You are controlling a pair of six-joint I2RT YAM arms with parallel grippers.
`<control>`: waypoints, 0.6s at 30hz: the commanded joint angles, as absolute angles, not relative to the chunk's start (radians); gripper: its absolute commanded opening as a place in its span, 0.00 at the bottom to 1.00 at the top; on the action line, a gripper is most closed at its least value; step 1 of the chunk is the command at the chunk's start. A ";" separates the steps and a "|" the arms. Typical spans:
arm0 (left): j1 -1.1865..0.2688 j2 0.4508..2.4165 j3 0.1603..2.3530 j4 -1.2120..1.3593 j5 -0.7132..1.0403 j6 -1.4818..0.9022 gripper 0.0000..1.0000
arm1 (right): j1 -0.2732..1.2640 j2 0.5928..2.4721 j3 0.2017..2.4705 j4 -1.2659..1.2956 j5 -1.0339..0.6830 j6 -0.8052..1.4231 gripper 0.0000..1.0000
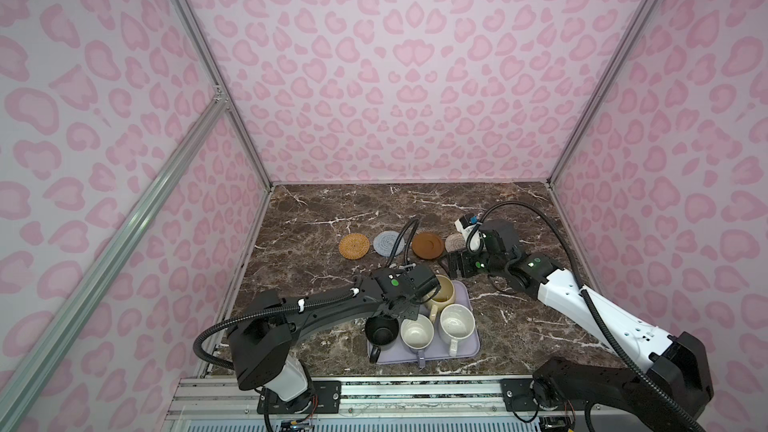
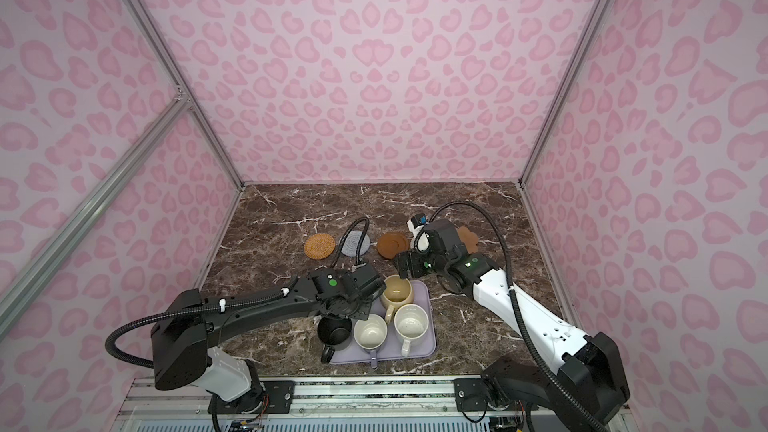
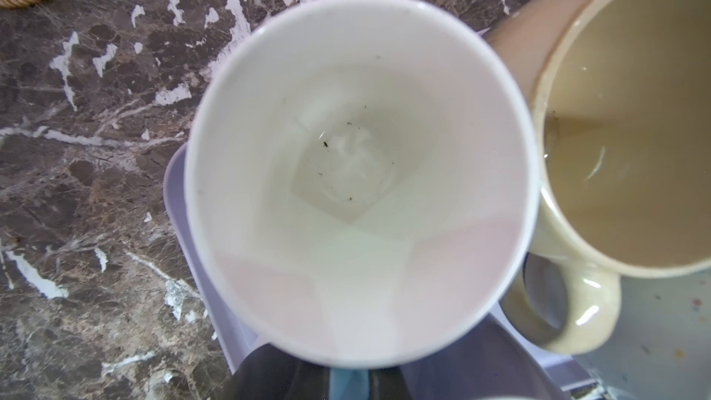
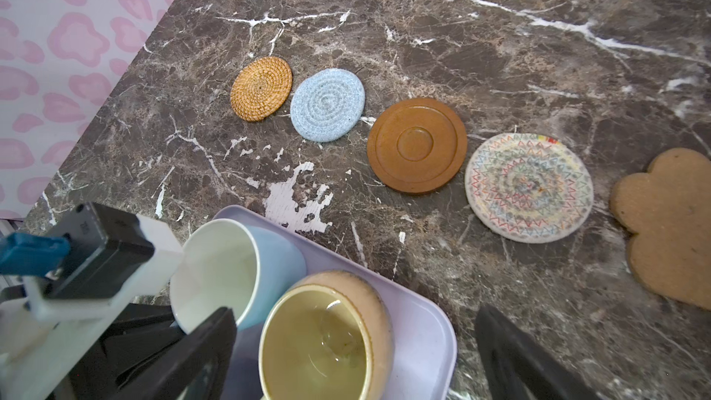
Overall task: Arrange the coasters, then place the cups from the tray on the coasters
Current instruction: 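Grasp the light blue mug by its rim with the left gripper and lift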
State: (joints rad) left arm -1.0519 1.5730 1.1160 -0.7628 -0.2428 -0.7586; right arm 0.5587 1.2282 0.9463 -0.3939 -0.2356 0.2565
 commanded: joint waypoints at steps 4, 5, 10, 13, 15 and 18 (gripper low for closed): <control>-1.048 1.527 1.122 -0.759 -0.259 -0.759 0.03 | 0.564 1.215 0.943 -0.360 -0.238 0.240 0.99; -1.048 1.517 1.119 -0.762 -0.265 -0.761 0.03 | 0.567 1.213 0.943 -0.356 -0.245 0.239 0.99; -1.036 1.440 1.073 -0.739 -0.290 -0.780 0.03 | 0.596 1.215 0.944 -0.328 -0.244 0.233 0.96; -1.021 1.410 1.058 -0.738 -0.299 -0.788 0.03 | 0.614 1.222 0.955 -0.323 -0.236 0.227 0.95; -1.009 1.391 1.057 -0.748 -0.317 -0.790 0.03 | 0.629 1.225 0.963 -0.315 -0.222 0.231 0.95; -0.972 1.361 1.048 -0.754 -0.327 -0.781 0.03 | 0.651 1.231 0.977 -0.298 -0.211 0.243 0.95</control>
